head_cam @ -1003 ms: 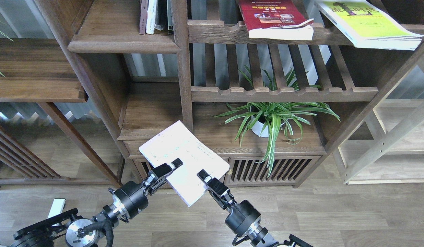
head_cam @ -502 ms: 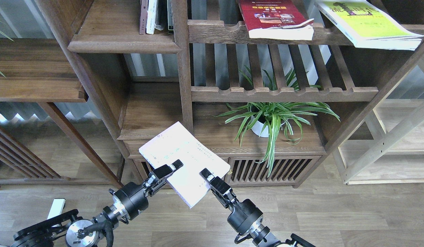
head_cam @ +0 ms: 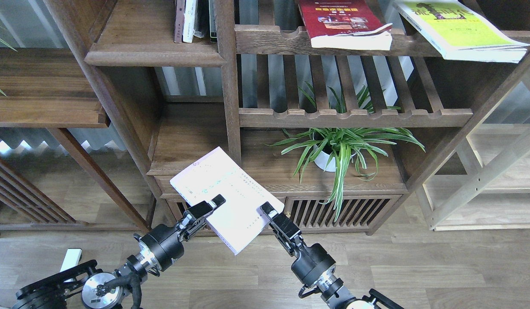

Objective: Organize books on shelf
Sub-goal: 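Grasp the white book with the left gripper, then release the right gripper, then lift the white book with the left gripper up toward the upper shelf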

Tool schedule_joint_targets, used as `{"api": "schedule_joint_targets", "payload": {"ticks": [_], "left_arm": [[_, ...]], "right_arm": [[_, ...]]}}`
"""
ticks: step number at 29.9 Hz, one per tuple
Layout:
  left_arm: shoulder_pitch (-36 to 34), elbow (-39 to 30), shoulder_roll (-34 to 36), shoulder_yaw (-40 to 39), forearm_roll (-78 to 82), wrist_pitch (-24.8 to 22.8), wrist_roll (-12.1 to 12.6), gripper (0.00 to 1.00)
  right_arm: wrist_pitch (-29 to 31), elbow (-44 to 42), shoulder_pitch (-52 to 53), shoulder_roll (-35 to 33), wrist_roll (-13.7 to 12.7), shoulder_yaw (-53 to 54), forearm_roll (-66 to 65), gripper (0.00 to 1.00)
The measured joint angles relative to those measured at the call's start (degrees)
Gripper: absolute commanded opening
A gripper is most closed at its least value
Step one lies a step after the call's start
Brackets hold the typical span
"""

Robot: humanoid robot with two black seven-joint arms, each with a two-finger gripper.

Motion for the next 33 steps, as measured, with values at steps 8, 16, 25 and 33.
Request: {"api": "schedule_joint_targets", "payload": {"ticks": [8,16,25,33], "left_arm": [[0.01,-0.07,0.87,-0.32,0.01,0.0,0.0,0.03],[-0.04,-0.13,4.57,-0.4,0.5,0.0,0.08,0.03],[-0.25,-0.13,7.25,-0.4,2.51,0.0,0.17,0.03],[-0.64,-0.06,8.61,-2.08,6.21,0.0,0.17,0.03]], "right_arm": [[0.0,-1.05,-0.78,0.0,0.09,3.78,0.0,0.68],[0.0,-2.82,-0.74,0.0,0.23,4.96,0.0,0.68],[0.0,-3.41,-0.38,0.0,0.26,4.99,0.0,0.68],[0.0,-3.83,-0.38,0.0,0.26,5.02,0.0,0.68]]}}
